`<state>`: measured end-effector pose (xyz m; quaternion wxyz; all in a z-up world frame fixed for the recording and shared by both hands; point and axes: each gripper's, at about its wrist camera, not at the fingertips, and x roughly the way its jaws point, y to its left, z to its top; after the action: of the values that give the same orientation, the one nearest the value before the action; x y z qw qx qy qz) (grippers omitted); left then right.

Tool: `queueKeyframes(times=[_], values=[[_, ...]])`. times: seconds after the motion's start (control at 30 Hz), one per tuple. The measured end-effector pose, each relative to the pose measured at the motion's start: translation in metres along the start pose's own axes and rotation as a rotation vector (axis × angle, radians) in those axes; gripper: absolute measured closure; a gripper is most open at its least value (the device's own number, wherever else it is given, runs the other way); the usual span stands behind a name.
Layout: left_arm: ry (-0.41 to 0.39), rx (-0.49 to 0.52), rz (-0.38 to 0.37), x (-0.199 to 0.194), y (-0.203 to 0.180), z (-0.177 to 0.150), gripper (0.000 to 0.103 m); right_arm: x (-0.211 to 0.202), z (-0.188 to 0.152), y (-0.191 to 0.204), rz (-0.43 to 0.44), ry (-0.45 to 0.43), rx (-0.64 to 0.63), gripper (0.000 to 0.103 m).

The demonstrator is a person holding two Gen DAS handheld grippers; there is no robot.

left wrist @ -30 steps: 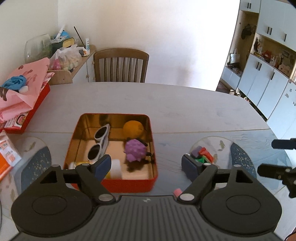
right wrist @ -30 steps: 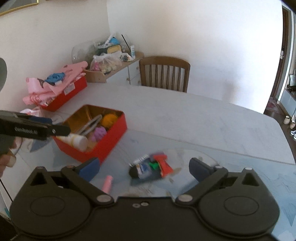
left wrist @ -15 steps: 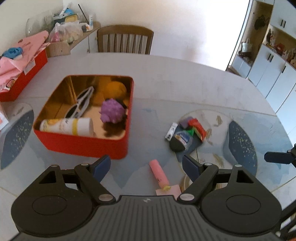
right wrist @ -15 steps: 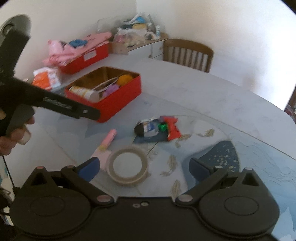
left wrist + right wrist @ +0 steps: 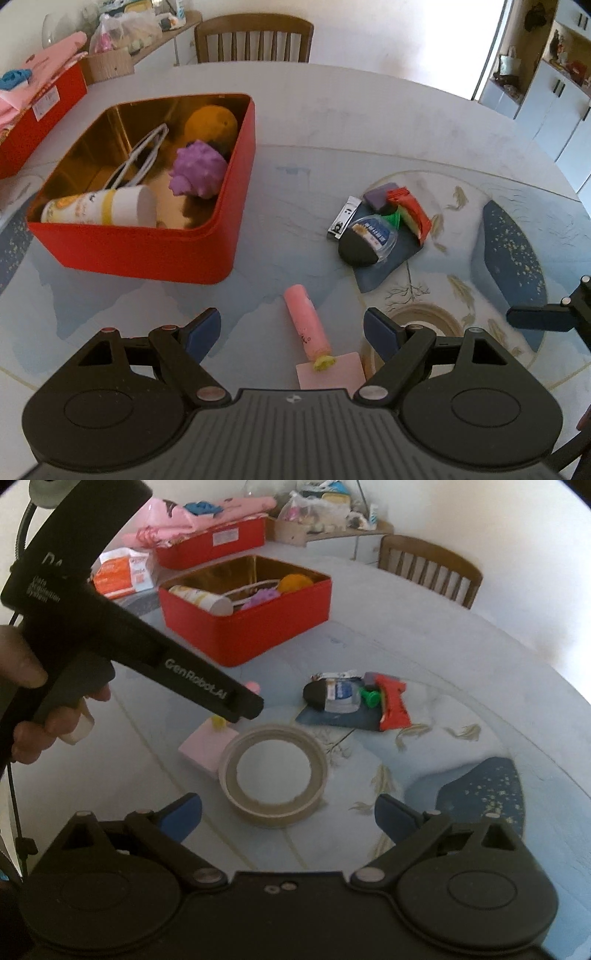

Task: Organize rigid objects
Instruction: 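Move the left gripper to the pink tube and close on it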

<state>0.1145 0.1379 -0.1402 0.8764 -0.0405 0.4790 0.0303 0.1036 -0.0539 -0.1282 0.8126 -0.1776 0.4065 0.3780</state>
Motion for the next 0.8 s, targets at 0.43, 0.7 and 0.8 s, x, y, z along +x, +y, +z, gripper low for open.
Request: queueKeyframes(times=[0.43, 0.7, 0.8], values=[[0.041, -0.034, -0.023, 0.018, 0.003, 0.001, 0.046, 0.027, 0.008, -0.006, 0.071, 0.026, -0.028, 0.019], [0.042, 0.000, -0.037, 0.018, -0.007, 0.003, 0.072, 0.033, 0.011, -0.003, 0.092, 0.032, -0.045, 0.028], [0.047, 0.004, -0.043, 0.018, -0.009, 0.003, 0.083, 0.033, 0.011, -0.003, 0.099, 0.031, -0.048, 0.028]])
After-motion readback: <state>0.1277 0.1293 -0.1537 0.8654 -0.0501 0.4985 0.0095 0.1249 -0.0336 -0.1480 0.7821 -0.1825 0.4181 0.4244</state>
